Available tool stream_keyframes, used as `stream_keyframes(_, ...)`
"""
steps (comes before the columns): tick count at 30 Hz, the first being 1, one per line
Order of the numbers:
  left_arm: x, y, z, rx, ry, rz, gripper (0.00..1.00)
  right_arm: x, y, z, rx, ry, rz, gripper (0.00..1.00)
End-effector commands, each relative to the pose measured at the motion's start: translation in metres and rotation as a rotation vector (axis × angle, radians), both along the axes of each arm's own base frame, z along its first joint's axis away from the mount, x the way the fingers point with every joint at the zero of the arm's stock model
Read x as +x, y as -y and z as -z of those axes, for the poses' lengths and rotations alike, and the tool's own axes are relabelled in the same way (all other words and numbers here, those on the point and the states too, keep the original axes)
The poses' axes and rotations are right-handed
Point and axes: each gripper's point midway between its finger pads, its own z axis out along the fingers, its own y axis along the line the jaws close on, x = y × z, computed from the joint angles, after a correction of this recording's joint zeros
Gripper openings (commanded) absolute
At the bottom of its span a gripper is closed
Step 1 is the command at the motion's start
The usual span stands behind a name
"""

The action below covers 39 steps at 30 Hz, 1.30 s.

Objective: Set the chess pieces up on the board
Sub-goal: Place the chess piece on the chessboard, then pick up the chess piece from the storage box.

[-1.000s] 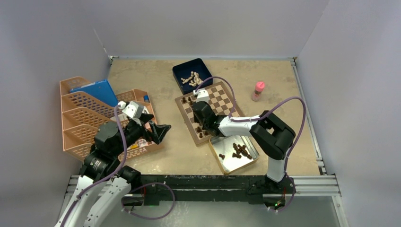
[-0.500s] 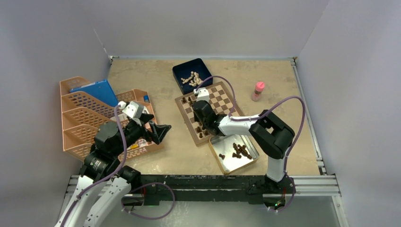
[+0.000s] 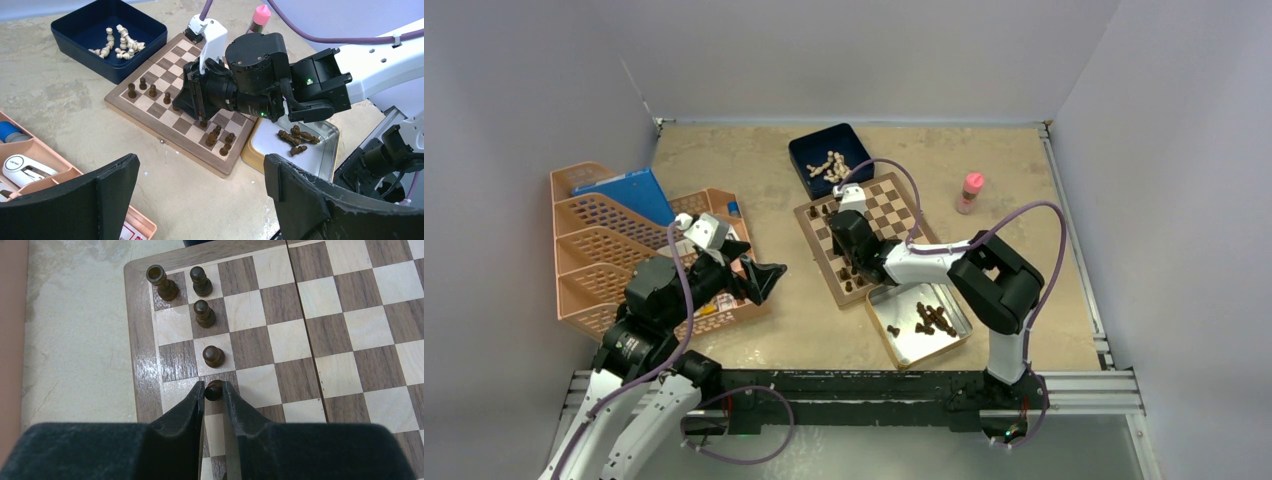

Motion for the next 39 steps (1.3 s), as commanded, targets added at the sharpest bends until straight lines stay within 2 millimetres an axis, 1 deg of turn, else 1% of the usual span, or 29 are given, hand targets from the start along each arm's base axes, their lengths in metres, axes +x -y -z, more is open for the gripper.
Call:
stream_keyframes(1, 0.001, 0.004, -0.009, -0.019, 0.024, 0.016, 0.96, 0.004, 0.000, -0.013, 0.016, 0.001, 0.026, 0.23)
stream_keyframes(6, 0.000, 0.006, -0.008, -0.020, 0.017, 0.029, 0.96, 0.004, 0.001, -0.023, 0.015, -0.008, 0.033, 0.29)
stream_keyframes(11, -0.001, 0.006, -0.009, -0.022, 0.020, 0.029, 0.96, 0.003, -0.003, -0.029, 0.028, -0.006, 0.019, 0.29)
stream_keyframes(15, -0.001, 0.006, -0.010, -0.025, 0.023, 0.030, 0.96, 0.001, -0.004, -0.028, 0.031, -0.015, 0.006, 0.29)
stream_keyframes(19, -0.001, 0.006, -0.009, -0.024, 0.019, 0.028, 0.96, -0.003, -0.003, -0.033, 0.042, -0.027, 0.005, 0.31)
stream_keyframes(23, 0.000, 0.005, -0.008, -0.023, 0.010, 0.021, 0.96, -0.012, 0.002, -0.049, 0.065, -0.036, -0.002, 0.33)
stream_keyframes(26, 0.000, 0.007, -0.008, -0.025, 0.003, 0.031, 0.96, -0.019, 0.007, -0.064, 0.083, -0.038, -0.009, 0.34)
stream_keyframes(27, 0.000, 0.008, -0.008, -0.026, 0.001, 0.033, 0.96, -0.021, 0.010, -0.071, 0.093, -0.038, -0.004, 0.34)
stream_keyframes(30, 0.001, 0.009, -0.006, -0.026, -0.012, 0.035, 0.96, -0.028, 0.025, -0.077, 0.102, -0.067, 0.064, 0.33)
stream_keyframes(32, 0.001, 0.009, -0.004, -0.020, -0.018, 0.039, 0.96, -0.038, 0.036, -0.076, 0.130, -0.116, 0.124, 0.32)
stream_keyframes(37, 0.003, 0.008, -0.003, -0.009, -0.022, 0.030, 0.95, -0.079, 0.051, -0.063, 0.226, -0.286, 0.170, 0.31)
stream_keyframes(39, 0.002, 0.008, -0.003, -0.010, -0.021, 0.033, 0.95, -0.092, 0.061, -0.058, 0.246, -0.333, 0.204, 0.31)
